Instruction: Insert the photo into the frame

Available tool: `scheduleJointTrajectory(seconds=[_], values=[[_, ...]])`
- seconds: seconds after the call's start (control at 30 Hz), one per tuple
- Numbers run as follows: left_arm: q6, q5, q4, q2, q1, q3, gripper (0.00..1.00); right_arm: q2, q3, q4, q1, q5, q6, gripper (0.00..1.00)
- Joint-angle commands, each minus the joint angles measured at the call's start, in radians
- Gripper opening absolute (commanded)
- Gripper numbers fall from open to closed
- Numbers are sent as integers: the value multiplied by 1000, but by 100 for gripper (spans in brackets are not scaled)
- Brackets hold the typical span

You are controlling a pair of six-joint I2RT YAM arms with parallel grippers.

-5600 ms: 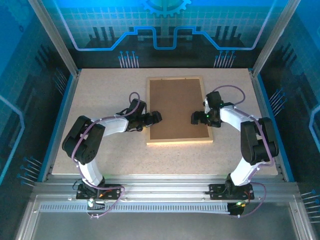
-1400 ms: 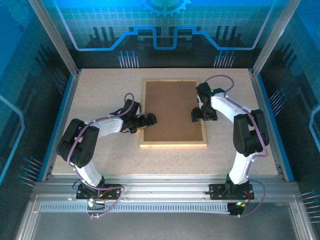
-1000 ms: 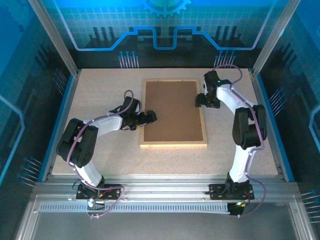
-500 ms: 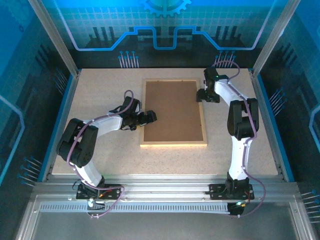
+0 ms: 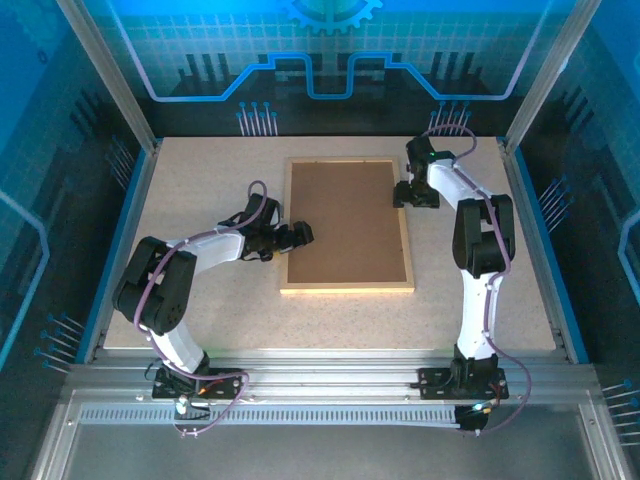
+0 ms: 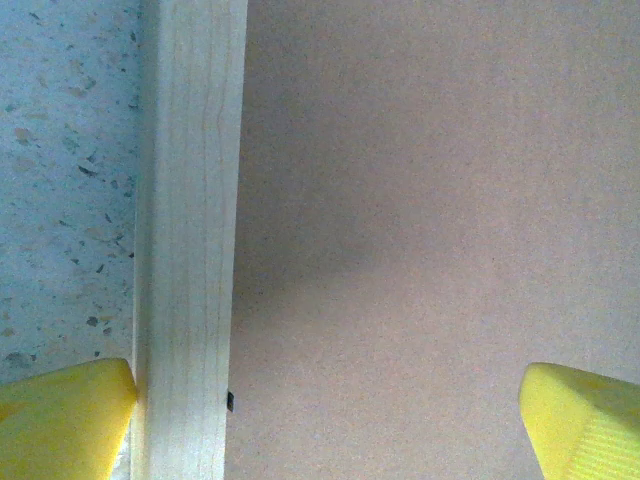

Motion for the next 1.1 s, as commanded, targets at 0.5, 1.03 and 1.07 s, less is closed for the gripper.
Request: scheduleJointTrajectory(seconds=[0.5, 1.03, 1.07], values=[[2, 36, 15, 2, 3, -15, 99, 18, 10, -55, 16, 37, -5, 75], [2, 43, 16, 8, 4, -6, 99, -41, -36, -53, 19, 20, -1, 74], [2, 42, 16, 9, 4, -6, 99, -47, -41, -50, 20, 21, 0, 75]])
